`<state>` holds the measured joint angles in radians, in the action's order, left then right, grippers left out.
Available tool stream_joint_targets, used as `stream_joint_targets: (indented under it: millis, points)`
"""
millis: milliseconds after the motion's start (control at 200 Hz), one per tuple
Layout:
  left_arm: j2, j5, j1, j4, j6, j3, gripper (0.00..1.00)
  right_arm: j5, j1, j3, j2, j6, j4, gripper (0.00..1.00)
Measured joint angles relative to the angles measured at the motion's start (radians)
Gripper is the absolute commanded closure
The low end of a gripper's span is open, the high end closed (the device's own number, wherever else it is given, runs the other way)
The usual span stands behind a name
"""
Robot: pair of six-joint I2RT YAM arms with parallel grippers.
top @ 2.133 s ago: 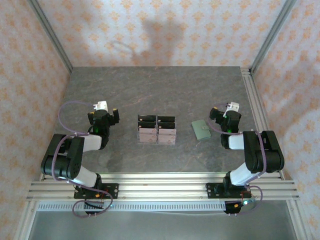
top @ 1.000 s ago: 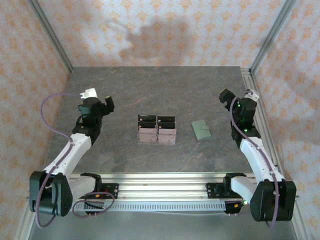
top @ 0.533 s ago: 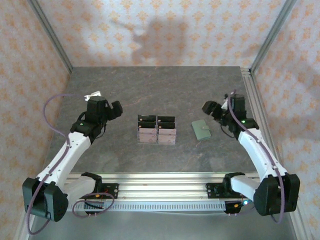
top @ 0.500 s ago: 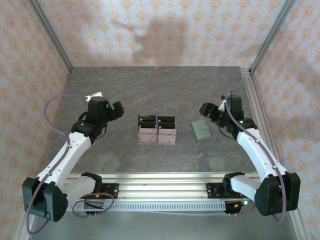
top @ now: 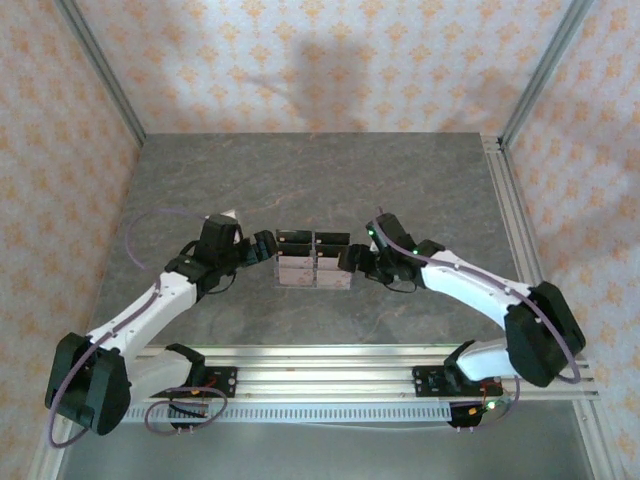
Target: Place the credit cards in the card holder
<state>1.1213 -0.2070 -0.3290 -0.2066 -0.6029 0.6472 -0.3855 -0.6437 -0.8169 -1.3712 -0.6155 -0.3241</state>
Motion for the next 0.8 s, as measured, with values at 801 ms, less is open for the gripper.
stream_joint_targets:
  millis: [801]
  points:
    - [0.32,-0.096,-0.086,0.303,-0.108,0.056,0.0,0.056,-0.003,-0.128,-0.192,-0.042,0.093,0.52]
